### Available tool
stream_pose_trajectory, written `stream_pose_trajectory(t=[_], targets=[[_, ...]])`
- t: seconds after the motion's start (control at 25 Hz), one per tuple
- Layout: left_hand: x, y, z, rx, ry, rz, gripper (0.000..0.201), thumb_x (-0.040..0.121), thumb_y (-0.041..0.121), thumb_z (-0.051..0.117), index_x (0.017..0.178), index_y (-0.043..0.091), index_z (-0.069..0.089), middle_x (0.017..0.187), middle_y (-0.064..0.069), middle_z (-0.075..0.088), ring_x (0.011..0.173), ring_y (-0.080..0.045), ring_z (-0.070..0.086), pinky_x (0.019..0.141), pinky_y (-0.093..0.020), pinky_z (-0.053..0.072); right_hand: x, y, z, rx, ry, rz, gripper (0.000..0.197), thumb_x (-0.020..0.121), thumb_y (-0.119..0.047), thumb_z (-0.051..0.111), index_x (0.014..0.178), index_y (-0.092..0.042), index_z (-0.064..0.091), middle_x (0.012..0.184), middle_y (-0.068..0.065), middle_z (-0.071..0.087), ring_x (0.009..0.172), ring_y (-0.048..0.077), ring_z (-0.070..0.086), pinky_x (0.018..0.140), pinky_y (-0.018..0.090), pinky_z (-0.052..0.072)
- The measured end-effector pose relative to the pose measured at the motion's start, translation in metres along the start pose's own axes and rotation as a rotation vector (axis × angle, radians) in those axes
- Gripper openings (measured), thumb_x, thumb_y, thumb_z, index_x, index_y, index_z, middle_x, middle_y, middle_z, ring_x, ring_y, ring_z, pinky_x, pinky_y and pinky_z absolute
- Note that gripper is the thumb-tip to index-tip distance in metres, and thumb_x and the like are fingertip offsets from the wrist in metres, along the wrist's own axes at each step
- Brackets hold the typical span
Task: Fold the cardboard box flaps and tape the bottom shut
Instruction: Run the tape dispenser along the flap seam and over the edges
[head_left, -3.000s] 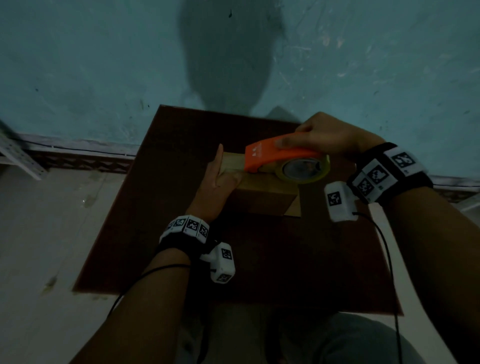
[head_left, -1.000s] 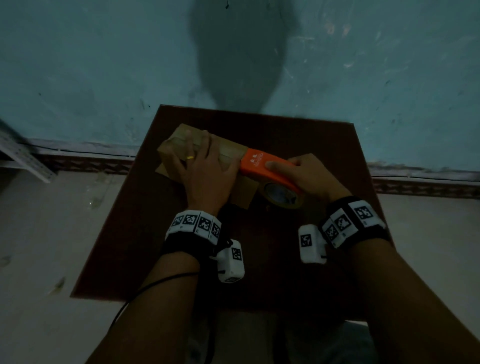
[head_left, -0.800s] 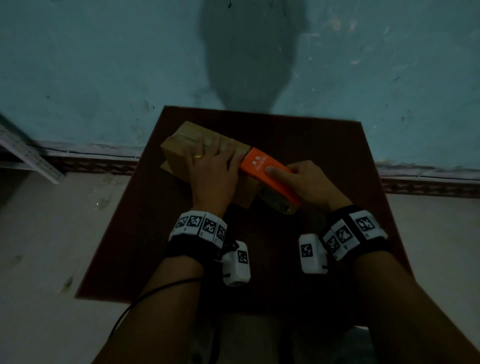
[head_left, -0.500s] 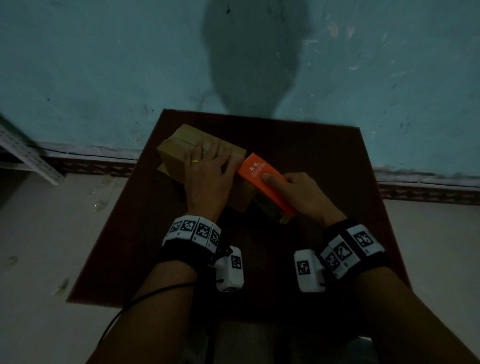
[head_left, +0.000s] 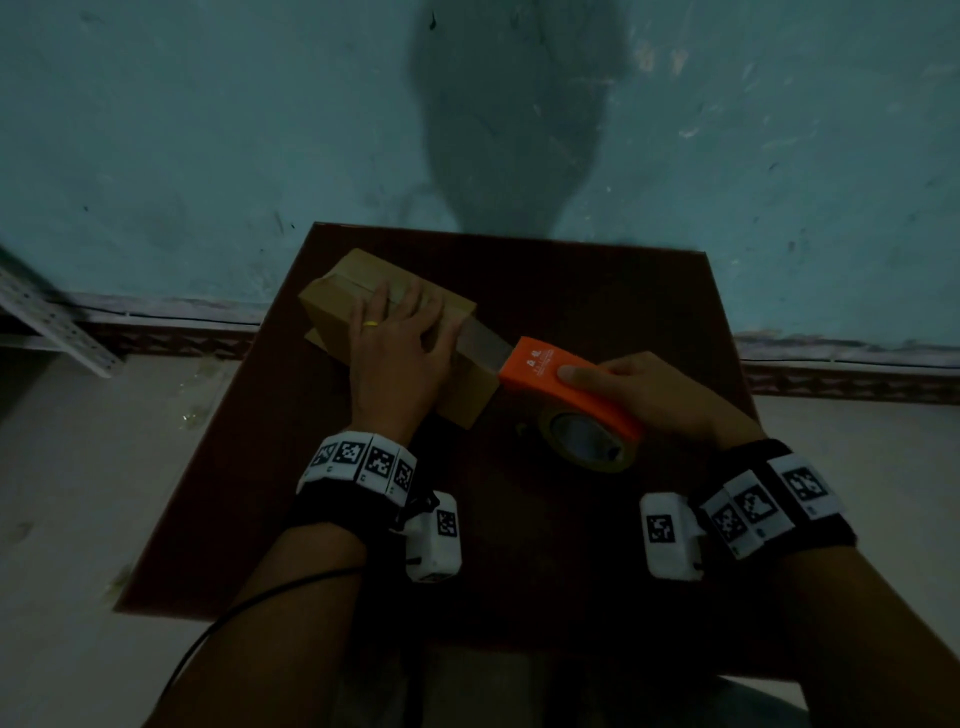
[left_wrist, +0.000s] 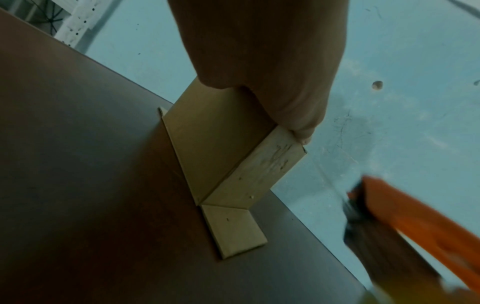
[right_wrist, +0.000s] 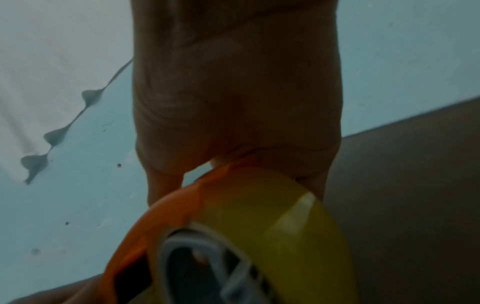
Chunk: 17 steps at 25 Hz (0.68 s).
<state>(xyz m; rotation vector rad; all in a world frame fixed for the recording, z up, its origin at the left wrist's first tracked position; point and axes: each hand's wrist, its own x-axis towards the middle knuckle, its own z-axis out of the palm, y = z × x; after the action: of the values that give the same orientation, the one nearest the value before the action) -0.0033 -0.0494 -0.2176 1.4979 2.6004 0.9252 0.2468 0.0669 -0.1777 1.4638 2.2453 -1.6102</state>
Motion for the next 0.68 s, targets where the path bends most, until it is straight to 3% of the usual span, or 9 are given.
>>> stream_pose_trajectory(t=[0.16,0.28,0.36,0.52,0.68], targets=[[-0.003,0.003,0.003,0.026,-0.025,0.026,0.072,0.096,0.065,0.044,0.155,0.026,0.057,0.168,-0.004,0.049,0.162,-0.033,0.032,0.133,-0.052,0.008,0.007,0.001,0.009,-0.097,0.048,0.011,0.055,0.094,-0.066,0.066,0.100,-0.013,0.078,0.093,0.010,0.077,0.075,0.020,0.072,0.070,0.032,0.054],[-0.006,0.004,0.008,0.136,-0.023,0.050,0.088,0.089,0.076,0.055,0.160,0.026,0.051,0.170,-0.004,0.046,0.163,-0.032,0.030,0.133,-0.051,0.006,0.017,-0.007,0.023,-0.159,0.119,0.008,0.055,0.090,-0.069,0.070,0.082,-0.015,0.076,0.080,0.007,0.073,0.068,0.017,0.068,0.063,0.030,0.049],[-0.006,0.004,0.010,0.145,0.002,0.061,0.086,0.088,0.070,0.064,0.160,0.026,0.051,0.168,-0.004,0.048,0.161,-0.033,0.033,0.132,-0.051,0.008,0.024,-0.012,0.030,-0.184,0.153,0.018,0.056,0.088,-0.071,0.071,0.079,-0.016,0.074,0.081,0.008,0.072,0.072,0.019,0.069,0.065,0.033,0.053],[-0.008,0.003,0.014,0.213,0.014,0.083,0.087,0.088,0.062,0.071,0.163,0.026,0.046,0.169,-0.005,0.045,0.161,-0.034,0.033,0.131,-0.054,0.011,0.033,-0.024,0.042,-0.210,0.152,0.082,0.054,0.088,-0.072,0.070,0.091,-0.018,0.069,0.096,0.008,0.071,0.087,0.024,0.072,0.085,0.043,0.063],[-0.012,0.003,0.018,0.267,0.042,0.100,0.081,0.092,0.055,0.068,0.164,0.024,0.045,0.170,-0.007,0.046,0.159,-0.036,0.036,0.131,-0.055,0.018,0.037,-0.033,0.055,-0.206,0.213,0.114,0.061,0.084,-0.075,0.069,0.101,-0.016,0.070,0.098,0.008,0.070,0.088,0.026,0.073,0.088,0.048,0.063]])
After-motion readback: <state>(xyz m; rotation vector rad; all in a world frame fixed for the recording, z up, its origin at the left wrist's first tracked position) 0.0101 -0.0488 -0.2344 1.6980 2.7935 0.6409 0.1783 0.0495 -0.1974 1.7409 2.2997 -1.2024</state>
